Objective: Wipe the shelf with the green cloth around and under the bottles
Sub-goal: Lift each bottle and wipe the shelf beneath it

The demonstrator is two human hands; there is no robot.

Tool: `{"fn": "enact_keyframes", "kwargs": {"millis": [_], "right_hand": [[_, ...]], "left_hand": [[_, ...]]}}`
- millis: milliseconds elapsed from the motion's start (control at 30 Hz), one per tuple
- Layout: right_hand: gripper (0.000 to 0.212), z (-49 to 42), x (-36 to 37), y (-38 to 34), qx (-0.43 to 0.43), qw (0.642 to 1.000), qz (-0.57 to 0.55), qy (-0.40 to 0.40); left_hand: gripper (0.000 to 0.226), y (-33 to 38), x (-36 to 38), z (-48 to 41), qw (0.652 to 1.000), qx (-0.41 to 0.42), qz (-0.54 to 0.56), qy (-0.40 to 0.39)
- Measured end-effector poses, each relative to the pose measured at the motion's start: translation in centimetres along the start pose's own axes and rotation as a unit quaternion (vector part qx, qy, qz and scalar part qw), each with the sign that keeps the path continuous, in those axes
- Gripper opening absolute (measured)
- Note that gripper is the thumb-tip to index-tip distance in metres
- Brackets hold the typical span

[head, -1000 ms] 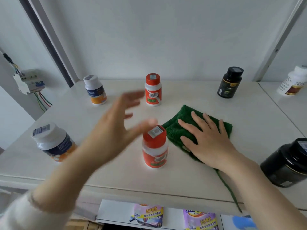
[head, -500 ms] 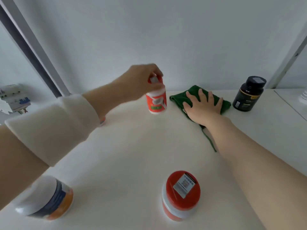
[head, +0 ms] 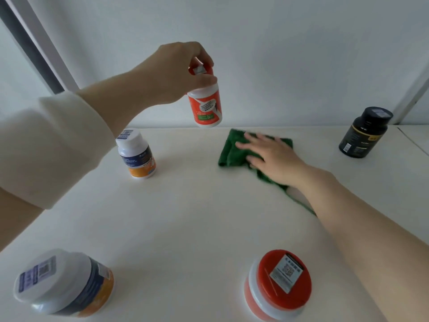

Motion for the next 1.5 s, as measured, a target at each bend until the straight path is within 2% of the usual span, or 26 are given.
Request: {"fn": "enact_keyframes", "kwargs": {"millis": [67,133,233,367,467,533,600,700,767,833,1100,1500], "right_hand": [[0.044,-2.6,0.0,0.7,0.053,0.998,0.014,0.013],[0.045,-3.9,0.7,0.1,0.06,0.998,0.036,-0.003],[0.046,-2.4,1.8,-2.3,-0.002,0.998,0.037,-0.044],[0.047,5.2,2.5,-4.1,-0.123,0.986,-0.01,-0.108],[0.047,9.6,2.6,-2.3,-0.143,0.978,-0.049,-0.147],[0.047,9.0,1.6,0.3,-0.084,0.987,-0.068,-0.117],[0.044,6.3,0.0,3.5,0.017,0.997,-0.065,-0.038],[0.041,1.5,-1.8,7.8,0.169,0.984,-0.023,0.054],[0.043,-1.0,-1.9,8.7,0.224,0.973,-0.007,0.055],[0.045,-2.3,-1.8,8.6,0.241,0.97,-0.004,0.043],[0.042,3.8,-0.6,5.8,0.093,0.995,-0.023,0.018],[0.042,11.9,0.3,5.1,0.077,0.996,-0.041,0.004]], "left_hand": [[0.033,0.0,0.0,0.1,1.0,0.001,-0.001,0.0],[0.033,0.0,0.2,0.2,1.0,0.002,-0.004,-0.005],[0.034,0.5,0.6,0.3,1.0,0.008,-0.01,-0.014],[0.035,1.3,1.1,0.3,1.0,0.01,0.005,-0.016],[0.035,2.3,2.5,0.1,0.999,0.017,0.016,-0.036],[0.035,3.0,3.5,0.1,0.998,0.023,0.024,-0.049],[0.035,3.5,4.2,0.0,0.998,0.023,0.032,-0.056],[0.034,3.7,5.1,-0.1,0.997,0.021,0.04,-0.059],[0.033,3.8,5.8,-0.1,0.997,0.024,0.037,-0.067],[0.033,3.8,6.5,-0.2,0.996,0.025,0.036,-0.076],[0.035,4.3,9.4,0.2,0.992,0.029,0.019,-0.118],[0.037,5.3,10.4,0.1,0.991,0.048,0.004,-0.121]]}}
Point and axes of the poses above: each hand's wrist, its own z-axis away from the middle knuckle, its own x-axis out of the palm, y = z × x, the point moved 9 cm from there along -z, towards the middle knuckle, and after that the axes turned 15 degrees about x, right-handed, at the moved point
